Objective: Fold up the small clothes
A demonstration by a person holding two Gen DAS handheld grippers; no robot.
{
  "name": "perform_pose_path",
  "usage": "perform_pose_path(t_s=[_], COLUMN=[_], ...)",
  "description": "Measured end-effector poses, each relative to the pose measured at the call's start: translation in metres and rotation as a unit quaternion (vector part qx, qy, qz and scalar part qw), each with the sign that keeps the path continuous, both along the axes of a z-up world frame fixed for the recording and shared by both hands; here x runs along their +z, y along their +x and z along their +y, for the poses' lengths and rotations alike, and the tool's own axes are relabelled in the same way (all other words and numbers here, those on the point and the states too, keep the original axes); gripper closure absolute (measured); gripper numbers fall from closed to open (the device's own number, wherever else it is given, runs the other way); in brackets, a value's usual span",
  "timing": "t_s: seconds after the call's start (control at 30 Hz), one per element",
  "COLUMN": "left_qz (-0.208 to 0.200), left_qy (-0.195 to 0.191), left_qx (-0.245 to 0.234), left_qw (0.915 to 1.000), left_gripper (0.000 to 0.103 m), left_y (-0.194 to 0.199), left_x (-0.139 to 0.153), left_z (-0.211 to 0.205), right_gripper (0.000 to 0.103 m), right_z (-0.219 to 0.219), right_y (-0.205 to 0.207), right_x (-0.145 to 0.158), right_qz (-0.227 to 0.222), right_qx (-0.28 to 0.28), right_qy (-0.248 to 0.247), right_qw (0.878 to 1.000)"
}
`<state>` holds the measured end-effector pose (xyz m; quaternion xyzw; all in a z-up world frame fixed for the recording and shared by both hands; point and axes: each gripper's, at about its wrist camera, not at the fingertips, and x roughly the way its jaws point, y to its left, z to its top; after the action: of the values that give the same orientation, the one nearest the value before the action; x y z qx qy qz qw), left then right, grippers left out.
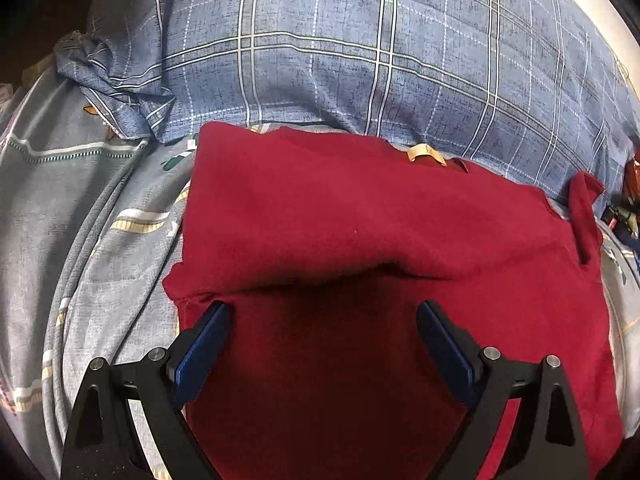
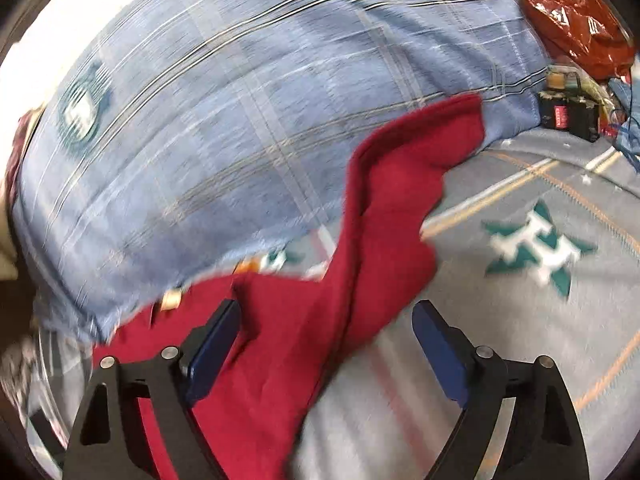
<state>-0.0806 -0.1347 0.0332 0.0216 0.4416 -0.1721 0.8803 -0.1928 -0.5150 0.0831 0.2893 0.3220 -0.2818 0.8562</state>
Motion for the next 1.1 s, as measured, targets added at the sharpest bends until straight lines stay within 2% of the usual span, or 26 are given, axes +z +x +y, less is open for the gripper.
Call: perform_pose_path(t_s=[0.1,0.23,0.27,0.3,0.37,0.4,0.47,0.57,0.73,0.87,0.93,1.0,1.1], left_qz=[-0.001,-0.002,-0.003,-0.003,-0.004,-0.003,-0.001,0.008,-0.005,-0.024,-0.022,-0.022,-0.022], left_qy=[0.005,0.016,0.019,0.021,0.022,0.022,0.019,0.002,-0.042,-0.050,-0.064,-0.079,-0.080], left_qx=[-0.008,-0.013,-0.014,-0.015,-0.018,-0.018,-0.020,-0.014,0.019,0.062,0.079,0.095,0.103], left_qw=[1.0000,0.9998,0.9997,0.9997,0.9996,0.9996,0.9996,0.9999,0.9989,0.9965,0.9946,0.9921,0.9913], left_gripper=[0.008,0.008,0.008,0.008,0.008,0.008,0.008,0.009,0.009,0.009,0.009,0.009,0.009], left_y=[0.000,0.004,0.003,0.003,0.004,0.005,0.005,0.008,0.015,0.019,0.022,0.024,0.024], left_x=[-0.001,-0.004,-0.005,-0.005,-0.005,-0.006,-0.005,-0.002,0.014,0.021,0.022,0.023,0.021], left_z=[-0.003,-0.007,-0.008,-0.009,-0.010,-0.010,-0.008,-0.002,0.022,0.046,0.054,0.063,0.065], right_gripper=[0.014,0.015,0.020,0.025,0.048,0.052,0.075,0.096,0.096,0.096,0.096,0.096,0.096], right_z=[-0.030,-0.069,-0.076,-0.084,-0.098,-0.107,-0.119,-0.124,-0.087,-0.025,0.017,0.070,0.136], right_y=[0.025,0.059,0.069,0.078,0.087,0.089,0.087,0.080,0.068,0.066,0.070,0.077,0.095], right_x=[0.003,-0.007,-0.012,-0.018,-0.029,-0.034,-0.037,-0.031,0.015,0.058,0.071,0.076,0.057], right_qz=[0.037,0.047,0.064,0.079,0.086,0.086,0.074,0.052,0.013,-0.031,-0.041,-0.049,-0.032], right_qx=[-0.022,-0.037,-0.041,-0.047,-0.054,-0.062,-0.072,-0.067,-0.006,0.084,0.140,0.205,0.292], right_qy=[-0.031,-0.022,-0.026,-0.025,-0.009,0.000,0.016,0.037,-0.004,-0.029,-0.045,-0.057,-0.064], right_qw=[0.999,0.998,0.997,0.995,0.995,0.994,0.995,0.996,1.000,0.996,0.988,0.976,0.954])
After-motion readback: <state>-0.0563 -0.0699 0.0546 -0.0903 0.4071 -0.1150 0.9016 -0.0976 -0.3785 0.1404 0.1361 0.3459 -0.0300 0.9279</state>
